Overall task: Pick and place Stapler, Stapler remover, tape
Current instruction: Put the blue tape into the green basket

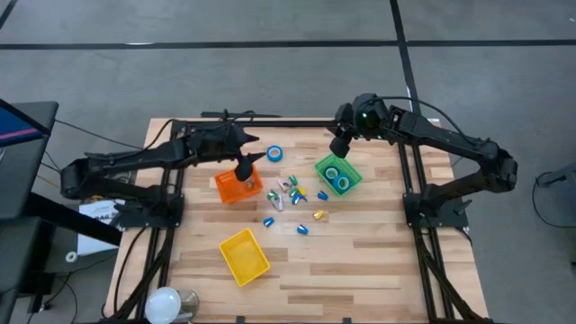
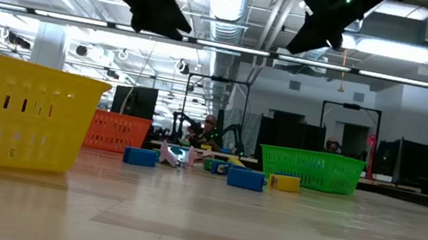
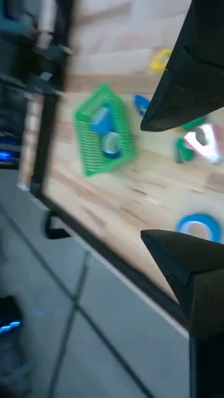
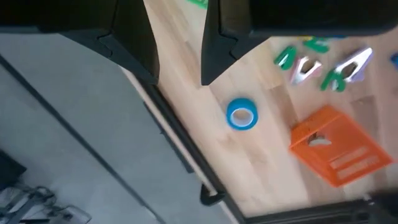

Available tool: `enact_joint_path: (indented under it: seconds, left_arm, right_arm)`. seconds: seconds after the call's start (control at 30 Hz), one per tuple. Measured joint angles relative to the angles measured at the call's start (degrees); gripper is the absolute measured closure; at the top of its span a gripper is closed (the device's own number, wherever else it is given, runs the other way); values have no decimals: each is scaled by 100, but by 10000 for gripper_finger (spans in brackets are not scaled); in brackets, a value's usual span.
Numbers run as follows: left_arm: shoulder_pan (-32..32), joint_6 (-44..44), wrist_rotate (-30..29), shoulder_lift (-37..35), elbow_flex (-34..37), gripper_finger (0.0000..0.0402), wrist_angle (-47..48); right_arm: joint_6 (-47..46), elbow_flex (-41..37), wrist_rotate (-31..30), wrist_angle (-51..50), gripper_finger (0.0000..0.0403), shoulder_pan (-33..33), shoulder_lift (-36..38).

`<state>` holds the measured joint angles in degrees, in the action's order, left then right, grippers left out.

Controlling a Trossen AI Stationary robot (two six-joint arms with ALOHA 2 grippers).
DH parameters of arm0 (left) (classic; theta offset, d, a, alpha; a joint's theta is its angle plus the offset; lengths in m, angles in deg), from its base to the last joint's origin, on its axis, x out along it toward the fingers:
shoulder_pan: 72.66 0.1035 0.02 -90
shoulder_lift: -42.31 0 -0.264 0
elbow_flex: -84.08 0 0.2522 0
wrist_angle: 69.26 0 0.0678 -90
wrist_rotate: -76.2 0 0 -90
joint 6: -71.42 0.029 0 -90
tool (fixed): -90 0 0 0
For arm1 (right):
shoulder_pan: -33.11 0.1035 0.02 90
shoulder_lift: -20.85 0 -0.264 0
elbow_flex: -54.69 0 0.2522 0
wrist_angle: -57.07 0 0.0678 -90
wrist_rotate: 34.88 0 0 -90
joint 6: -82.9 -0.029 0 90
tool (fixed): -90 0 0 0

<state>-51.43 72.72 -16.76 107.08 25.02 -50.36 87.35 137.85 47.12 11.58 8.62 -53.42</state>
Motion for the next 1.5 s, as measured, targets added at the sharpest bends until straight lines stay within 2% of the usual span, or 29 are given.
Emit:
enact_joint_path:
  seconds: [0.3,0.43,0.8,1.03,1.23,1.4,1.5]
  left_arm:
    - [37,-155,5,775,-830,140,664]
    - [101,187,205,1245,-1148,145,980]
    - [527,1246,423,2378,-1770,156,1247]
    - [845,1348,605,2881,-2390,156,2230]
    - [886,1356,605,3181,-2448,156,2250]
    - [800,2085,606,3467,-2446,156,2224]
    - [798,2103,610,3671,-2446,156,2201]
  right_arm:
    - [47,-2,837,-134,292,0,52]
    - [46,-2,1111,-129,292,0,52]
    - [-46,-2,1141,-107,292,9,52]
    - [-46,-2,1135,-107,292,4,52]
    - [-45,-2,1122,-107,292,4,50]
    - [-44,-2,1120,-104,292,4,49]
    - [-44,-2,1120,-104,292,4,49]
